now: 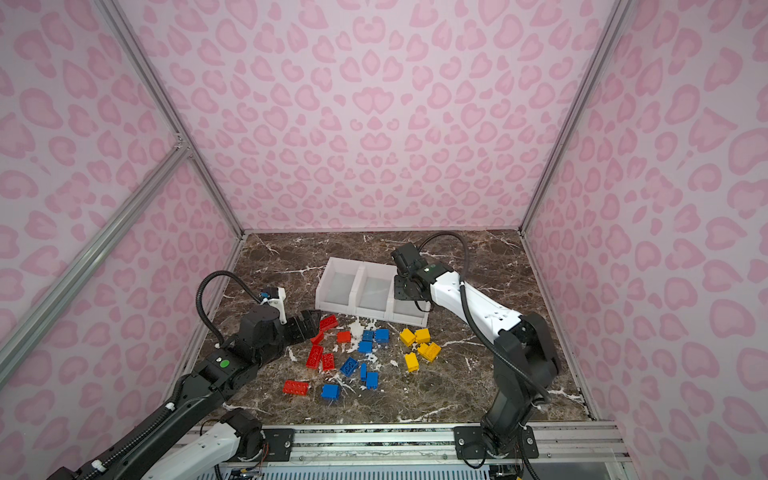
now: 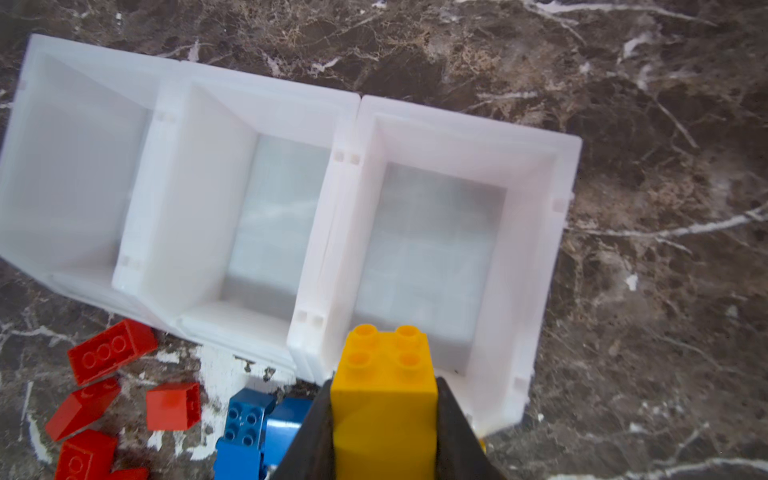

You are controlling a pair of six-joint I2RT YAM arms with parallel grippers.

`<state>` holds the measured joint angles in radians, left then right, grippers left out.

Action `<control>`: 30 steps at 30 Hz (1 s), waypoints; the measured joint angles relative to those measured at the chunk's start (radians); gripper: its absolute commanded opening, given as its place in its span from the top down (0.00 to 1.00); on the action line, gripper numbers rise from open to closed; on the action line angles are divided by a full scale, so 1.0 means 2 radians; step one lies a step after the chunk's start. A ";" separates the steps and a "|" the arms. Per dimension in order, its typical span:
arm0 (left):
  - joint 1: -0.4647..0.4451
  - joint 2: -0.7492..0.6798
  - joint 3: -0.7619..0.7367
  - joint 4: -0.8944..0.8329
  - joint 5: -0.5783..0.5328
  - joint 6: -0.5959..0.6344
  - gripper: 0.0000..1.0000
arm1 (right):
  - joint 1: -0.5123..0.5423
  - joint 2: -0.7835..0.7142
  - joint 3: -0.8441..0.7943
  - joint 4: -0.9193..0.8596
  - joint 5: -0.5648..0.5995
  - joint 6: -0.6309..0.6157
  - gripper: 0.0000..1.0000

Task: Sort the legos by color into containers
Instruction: 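Carry the yellow brick over the farthest-side compartment and release it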

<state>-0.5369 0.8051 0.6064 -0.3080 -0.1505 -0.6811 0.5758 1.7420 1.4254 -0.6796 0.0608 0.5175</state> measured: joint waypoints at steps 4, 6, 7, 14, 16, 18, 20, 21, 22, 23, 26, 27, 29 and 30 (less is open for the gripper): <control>0.000 -0.009 -0.006 -0.005 0.006 -0.003 0.03 | -0.016 0.064 0.052 0.001 -0.010 -0.016 0.69; 0.000 -0.012 -0.009 -0.005 0.006 -0.005 0.03 | -0.022 0.083 0.067 0.002 -0.020 -0.020 0.69; 0.000 -0.013 -0.011 -0.006 0.007 -0.008 0.03 | -0.024 0.091 0.072 0.002 -0.020 -0.021 0.69; 0.000 -0.024 -0.021 -0.011 0.010 -0.019 0.03 | -0.042 0.125 0.082 0.005 -0.044 -0.025 0.65; 0.000 -0.031 -0.026 -0.018 0.010 -0.023 0.03 | -0.044 0.126 0.081 0.004 -0.044 -0.025 0.62; 0.000 -0.039 -0.030 -0.026 0.009 -0.026 0.03 | -0.047 0.126 0.081 0.006 -0.045 -0.025 0.53; 0.000 -0.046 -0.033 -0.029 0.006 -0.028 0.02 | -0.047 0.127 0.081 0.006 -0.046 -0.025 0.46; 0.000 -0.048 -0.034 -0.031 0.006 -0.030 0.02 | -0.047 0.127 0.081 0.006 -0.047 -0.025 0.42; 0.000 -0.051 -0.034 -0.032 0.006 -0.030 0.02 | -0.047 0.127 0.081 0.005 -0.047 -0.025 0.40; 0.000 -0.052 -0.035 -0.033 0.005 -0.032 0.02 | -0.047 0.127 0.081 0.004 -0.047 -0.025 0.39; 0.000 -0.056 -0.038 -0.043 0.002 -0.035 0.02 | -0.047 0.125 0.080 0.005 -0.047 -0.025 0.36; 0.000 -0.058 -0.039 -0.047 0.002 -0.035 0.01 | -0.048 0.123 0.078 0.005 -0.047 -0.025 0.35; 0.000 -0.060 -0.039 -0.055 0.001 -0.038 0.00 | -0.048 0.115 0.074 0.005 -0.047 -0.025 0.35; 0.000 -0.061 -0.039 -0.059 -0.001 -0.038 0.00 | -0.048 0.110 0.071 0.006 -0.047 -0.025 0.34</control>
<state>-0.5369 0.6823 0.5274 -0.4267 -0.1524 -0.7563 0.4805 1.9621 1.5665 -0.6682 -0.0341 0.4675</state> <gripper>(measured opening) 0.993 0.651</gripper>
